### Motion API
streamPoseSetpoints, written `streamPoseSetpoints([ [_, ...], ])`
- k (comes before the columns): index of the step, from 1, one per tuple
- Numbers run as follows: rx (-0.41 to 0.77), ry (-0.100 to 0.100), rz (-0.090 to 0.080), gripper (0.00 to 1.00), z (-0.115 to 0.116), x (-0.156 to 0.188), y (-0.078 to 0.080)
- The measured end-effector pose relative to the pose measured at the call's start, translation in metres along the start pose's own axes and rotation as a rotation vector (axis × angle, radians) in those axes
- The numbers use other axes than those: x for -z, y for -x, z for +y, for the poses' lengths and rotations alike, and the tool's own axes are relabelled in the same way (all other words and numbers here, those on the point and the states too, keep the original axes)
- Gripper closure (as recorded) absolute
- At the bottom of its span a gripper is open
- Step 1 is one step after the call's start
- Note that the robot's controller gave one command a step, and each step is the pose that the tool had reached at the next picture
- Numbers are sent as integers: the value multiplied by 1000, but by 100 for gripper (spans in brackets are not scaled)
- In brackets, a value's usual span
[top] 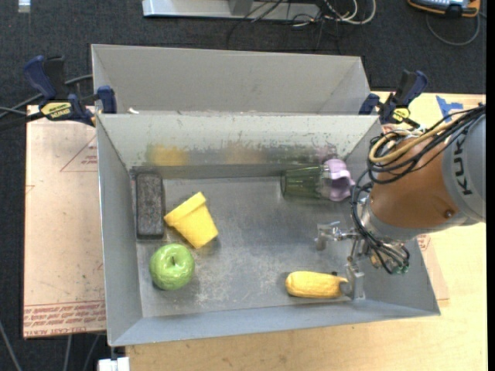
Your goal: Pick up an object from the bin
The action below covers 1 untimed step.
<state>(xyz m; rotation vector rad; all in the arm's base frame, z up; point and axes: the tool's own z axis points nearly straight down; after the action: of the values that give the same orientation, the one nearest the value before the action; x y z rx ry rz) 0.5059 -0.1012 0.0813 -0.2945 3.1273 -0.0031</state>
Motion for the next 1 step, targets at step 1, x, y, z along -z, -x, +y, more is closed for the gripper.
streamPoseSetpoints([
  [1,91,-1,-8,100,2,-7,-24],
])
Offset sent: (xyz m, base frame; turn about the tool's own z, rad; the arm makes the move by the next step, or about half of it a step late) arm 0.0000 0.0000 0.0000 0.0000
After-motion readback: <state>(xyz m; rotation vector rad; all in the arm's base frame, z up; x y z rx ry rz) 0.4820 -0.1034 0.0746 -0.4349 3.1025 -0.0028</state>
